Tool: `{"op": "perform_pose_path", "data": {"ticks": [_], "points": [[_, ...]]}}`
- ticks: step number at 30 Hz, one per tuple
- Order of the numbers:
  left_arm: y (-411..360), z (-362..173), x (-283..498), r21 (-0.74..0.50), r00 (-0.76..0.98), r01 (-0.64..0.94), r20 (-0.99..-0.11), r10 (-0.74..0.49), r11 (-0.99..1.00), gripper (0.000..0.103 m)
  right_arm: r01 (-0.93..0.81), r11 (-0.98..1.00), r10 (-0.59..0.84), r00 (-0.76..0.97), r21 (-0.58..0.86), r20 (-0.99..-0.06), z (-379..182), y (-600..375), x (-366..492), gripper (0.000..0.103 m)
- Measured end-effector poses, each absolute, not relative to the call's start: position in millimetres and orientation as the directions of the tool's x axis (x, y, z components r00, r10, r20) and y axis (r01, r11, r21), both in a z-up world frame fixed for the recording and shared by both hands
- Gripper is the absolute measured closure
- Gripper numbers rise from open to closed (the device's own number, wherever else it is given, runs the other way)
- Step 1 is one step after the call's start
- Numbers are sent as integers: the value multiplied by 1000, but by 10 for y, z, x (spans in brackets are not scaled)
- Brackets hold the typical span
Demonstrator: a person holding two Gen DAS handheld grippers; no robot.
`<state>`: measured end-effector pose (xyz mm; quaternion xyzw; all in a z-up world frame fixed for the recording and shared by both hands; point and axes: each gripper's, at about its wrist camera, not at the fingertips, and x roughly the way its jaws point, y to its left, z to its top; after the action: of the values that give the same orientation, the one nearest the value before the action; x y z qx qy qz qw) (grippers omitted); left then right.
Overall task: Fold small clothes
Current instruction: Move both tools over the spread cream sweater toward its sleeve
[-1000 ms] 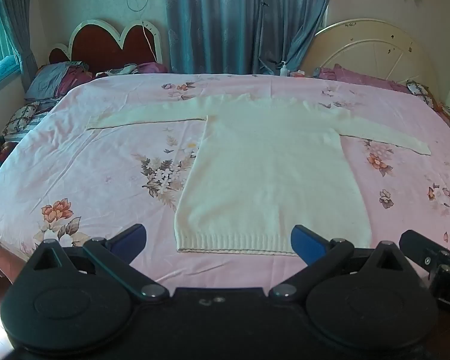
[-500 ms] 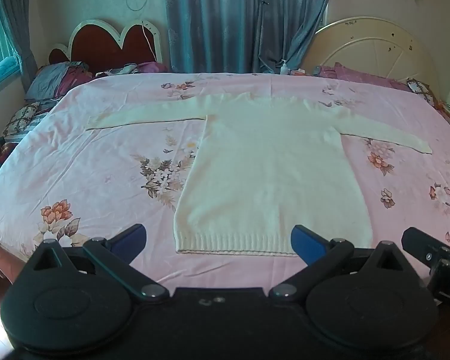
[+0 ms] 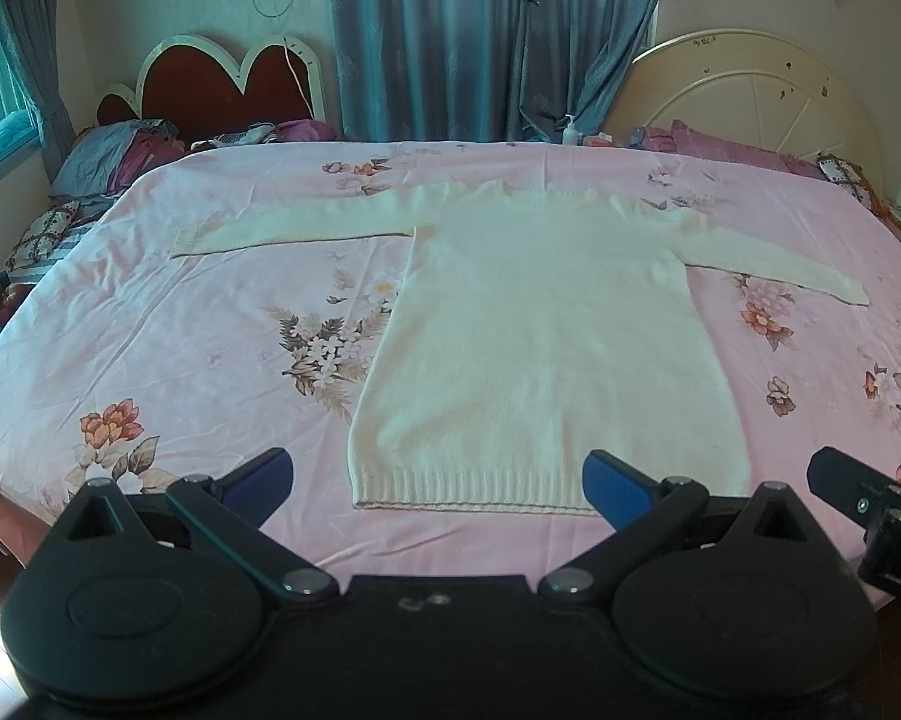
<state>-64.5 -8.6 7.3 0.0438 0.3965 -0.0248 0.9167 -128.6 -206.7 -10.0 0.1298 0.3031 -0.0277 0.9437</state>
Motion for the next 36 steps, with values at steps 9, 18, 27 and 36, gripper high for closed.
{"op": "perform_pose_path", "data": {"ticks": [9,18,27,36], "points": [[-91,57,-619,59,680,83,-733,-13,995,1,130,963,30,819,236,-573,-102,-2071,-1271,0],[-108,4,-484,61,663,82,-748,-9,995,1,155,963,9,800,221,-600,-187,-2099,-1129,0],[-121,-110,-81,58,635,91,-772,-13,994,1,202,960,-40,783,193,-620,-334,-2210,-866,0],[-164,-268,524,50,631,153,-774,-59,987,1,247,952,-88,788,182,-610,-414,-2370,-410,0]]}}
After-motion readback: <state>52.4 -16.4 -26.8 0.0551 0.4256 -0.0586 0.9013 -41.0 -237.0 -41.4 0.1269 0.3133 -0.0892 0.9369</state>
